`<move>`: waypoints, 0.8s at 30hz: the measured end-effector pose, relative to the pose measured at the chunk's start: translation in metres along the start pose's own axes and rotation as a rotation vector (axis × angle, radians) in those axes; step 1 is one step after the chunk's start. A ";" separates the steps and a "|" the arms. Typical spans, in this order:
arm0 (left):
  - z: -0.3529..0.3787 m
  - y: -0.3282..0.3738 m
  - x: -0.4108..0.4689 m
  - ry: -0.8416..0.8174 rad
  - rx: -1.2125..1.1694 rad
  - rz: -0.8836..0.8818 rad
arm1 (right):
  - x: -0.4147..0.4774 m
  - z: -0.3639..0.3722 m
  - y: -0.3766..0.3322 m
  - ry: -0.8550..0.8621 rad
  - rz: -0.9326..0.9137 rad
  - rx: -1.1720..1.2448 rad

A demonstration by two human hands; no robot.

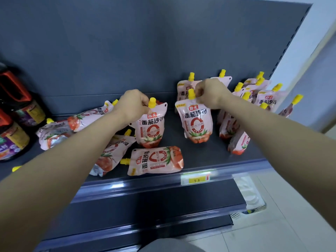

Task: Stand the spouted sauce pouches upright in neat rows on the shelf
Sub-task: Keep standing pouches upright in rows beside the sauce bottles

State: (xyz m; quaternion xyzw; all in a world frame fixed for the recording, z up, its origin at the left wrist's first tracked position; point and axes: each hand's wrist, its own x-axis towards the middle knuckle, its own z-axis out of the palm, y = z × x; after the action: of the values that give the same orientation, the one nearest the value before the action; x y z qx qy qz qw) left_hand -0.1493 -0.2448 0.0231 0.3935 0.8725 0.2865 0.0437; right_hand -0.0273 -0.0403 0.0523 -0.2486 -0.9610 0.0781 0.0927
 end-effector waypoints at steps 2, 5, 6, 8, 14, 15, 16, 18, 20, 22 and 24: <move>0.006 0.006 0.000 0.044 -0.016 -0.019 | 0.001 0.002 0.013 -0.016 0.008 0.013; 0.018 0.023 -0.002 0.138 -0.051 -0.030 | 0.003 0.001 0.031 -0.028 0.024 0.037; 0.021 0.030 -0.003 0.158 -0.072 -0.028 | 0.004 0.000 0.036 -0.038 0.029 0.030; 0.025 0.046 -0.003 0.198 -0.140 -0.015 | 0.008 -0.003 0.046 -0.061 0.035 0.011; 0.049 0.088 -0.009 0.176 -0.206 0.039 | 0.006 -0.011 0.060 -0.058 -0.012 -0.001; 0.056 0.091 -0.009 0.173 -0.201 0.035 | 0.004 -0.013 0.060 -0.052 -0.026 -0.007; 0.062 0.094 -0.009 0.171 -0.199 0.031 | 0.002 -0.017 0.061 -0.042 -0.041 -0.014; 0.073 0.100 -0.010 0.160 -0.193 0.029 | -0.002 -0.022 0.063 -0.010 -0.062 -0.021; 0.083 0.108 -0.011 0.141 -0.169 0.023 | -0.005 -0.026 0.065 0.013 -0.079 -0.028; 0.091 0.115 -0.012 0.122 -0.164 0.014 | -0.008 -0.028 0.067 0.031 -0.091 -0.034; 0.097 0.118 -0.010 0.116 -0.197 0.014 | -0.010 -0.029 0.069 0.035 -0.113 -0.050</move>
State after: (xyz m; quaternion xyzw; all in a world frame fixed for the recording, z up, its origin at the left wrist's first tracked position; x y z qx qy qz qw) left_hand -0.0348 -0.1449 0.0041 0.3760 0.8383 0.3936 0.0297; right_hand 0.0196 0.0171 0.0653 -0.1976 -0.9734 0.0445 0.1076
